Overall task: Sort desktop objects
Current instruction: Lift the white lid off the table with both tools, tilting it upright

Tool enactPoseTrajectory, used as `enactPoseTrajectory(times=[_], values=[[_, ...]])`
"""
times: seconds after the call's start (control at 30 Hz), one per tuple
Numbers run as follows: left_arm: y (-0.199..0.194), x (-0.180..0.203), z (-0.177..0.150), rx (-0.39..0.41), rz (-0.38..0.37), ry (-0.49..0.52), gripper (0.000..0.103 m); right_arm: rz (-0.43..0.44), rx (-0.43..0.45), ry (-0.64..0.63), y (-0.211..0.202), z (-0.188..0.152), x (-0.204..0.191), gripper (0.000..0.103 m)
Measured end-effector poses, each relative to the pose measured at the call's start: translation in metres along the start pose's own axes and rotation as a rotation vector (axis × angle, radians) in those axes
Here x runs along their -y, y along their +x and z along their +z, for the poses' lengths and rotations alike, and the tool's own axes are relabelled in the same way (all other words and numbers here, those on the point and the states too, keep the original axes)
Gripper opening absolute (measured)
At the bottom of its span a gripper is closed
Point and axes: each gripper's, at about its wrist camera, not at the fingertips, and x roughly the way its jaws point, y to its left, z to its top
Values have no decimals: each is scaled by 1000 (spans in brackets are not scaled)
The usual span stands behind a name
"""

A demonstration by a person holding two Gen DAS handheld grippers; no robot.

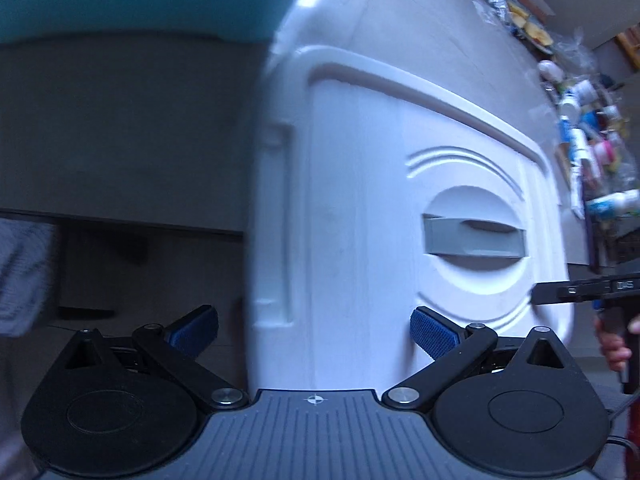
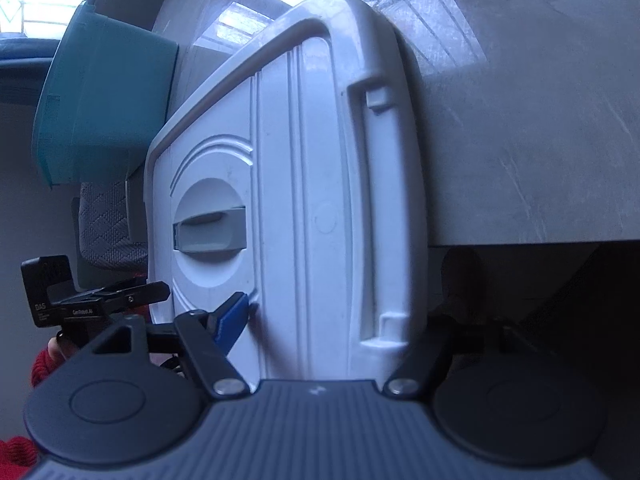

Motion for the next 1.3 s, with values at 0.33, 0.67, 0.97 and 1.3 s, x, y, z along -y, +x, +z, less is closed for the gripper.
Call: enactPoseTrajectory(times=[0.33, 0.67, 0.97, 1.3], values=[[29, 2, -3, -16, -38, -8, 103, -35, -6, 9, 6, 8, -2, 74], [31, -5, 7, 23, -98, 66, 103, -35, -20, 7, -2, 5, 6, 73], [12, 14, 17, 65, -93, 79, 103, -9, 7, 46, -26, 5, 12, 73], [33, 3, 34, -9, -165, 33, 103, -24, -16, 47, -9, -4, 9, 76]])
